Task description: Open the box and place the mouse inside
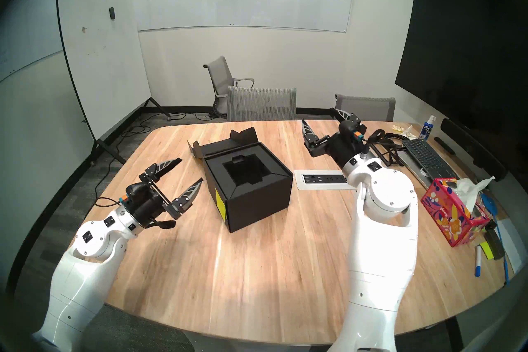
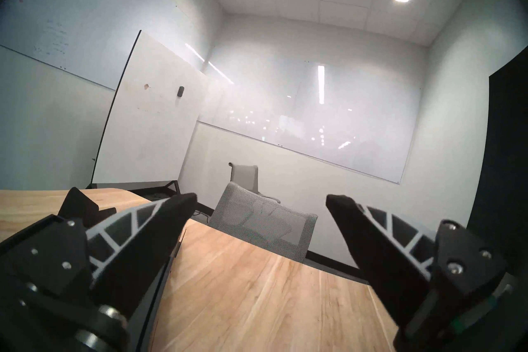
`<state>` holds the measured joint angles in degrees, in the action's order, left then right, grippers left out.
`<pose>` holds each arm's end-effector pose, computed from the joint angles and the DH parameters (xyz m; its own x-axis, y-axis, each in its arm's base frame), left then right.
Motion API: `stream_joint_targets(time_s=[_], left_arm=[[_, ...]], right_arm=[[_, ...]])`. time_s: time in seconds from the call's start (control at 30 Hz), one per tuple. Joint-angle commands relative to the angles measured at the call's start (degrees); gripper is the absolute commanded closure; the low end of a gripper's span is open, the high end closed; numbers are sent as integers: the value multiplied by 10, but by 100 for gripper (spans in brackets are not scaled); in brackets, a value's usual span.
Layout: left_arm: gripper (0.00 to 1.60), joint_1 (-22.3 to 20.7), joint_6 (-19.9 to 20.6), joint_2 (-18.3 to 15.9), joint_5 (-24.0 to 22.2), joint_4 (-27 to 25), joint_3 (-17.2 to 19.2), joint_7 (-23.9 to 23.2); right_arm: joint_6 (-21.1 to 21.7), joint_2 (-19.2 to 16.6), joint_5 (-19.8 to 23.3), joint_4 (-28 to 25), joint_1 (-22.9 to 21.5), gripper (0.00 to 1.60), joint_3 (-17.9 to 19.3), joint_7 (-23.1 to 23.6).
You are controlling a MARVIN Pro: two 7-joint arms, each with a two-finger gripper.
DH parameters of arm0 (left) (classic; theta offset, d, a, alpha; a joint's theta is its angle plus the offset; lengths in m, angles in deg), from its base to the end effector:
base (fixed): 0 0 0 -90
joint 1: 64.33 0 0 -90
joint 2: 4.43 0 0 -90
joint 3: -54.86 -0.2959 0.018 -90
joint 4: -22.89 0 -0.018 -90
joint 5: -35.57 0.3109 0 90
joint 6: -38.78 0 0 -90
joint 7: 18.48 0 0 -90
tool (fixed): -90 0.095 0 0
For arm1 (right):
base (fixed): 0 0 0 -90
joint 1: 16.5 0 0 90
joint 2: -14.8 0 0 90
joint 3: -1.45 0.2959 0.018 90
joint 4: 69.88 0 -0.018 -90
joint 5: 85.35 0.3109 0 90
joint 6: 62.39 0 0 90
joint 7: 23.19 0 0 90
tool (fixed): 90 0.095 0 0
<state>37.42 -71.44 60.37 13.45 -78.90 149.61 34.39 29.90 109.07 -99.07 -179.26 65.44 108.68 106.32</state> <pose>0.3443 0.0711 -0.2526 -0.3614 -0.0523 0.9309 -0.5728 -0.7753 -0.2660 0.4166 -0.0455 -0.1486 -0.3326 0.2406 0.9119 0.2547 -0.9081 0.3325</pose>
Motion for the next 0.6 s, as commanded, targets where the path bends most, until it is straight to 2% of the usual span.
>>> stream_joint_targets(time_s=[0.0,0.17,0.37,0.57], left_arm=[[0,64,-12,-16,-22,-23,45,-9],[0,91,-27,-20,-31,-11,69,-24],[0,92,-30,-19,-45,-4,90,-29],[0,77,-23,-17,-50,-2,102,-25]], right_arm=[[-8,-10,-11,-8,9,0,22,-13],[-9,-19,-20,0,22,0,40,-11],[-11,-21,-25,3,38,0,52,-6],[-6,-19,-21,-32,68,0,66,7]])
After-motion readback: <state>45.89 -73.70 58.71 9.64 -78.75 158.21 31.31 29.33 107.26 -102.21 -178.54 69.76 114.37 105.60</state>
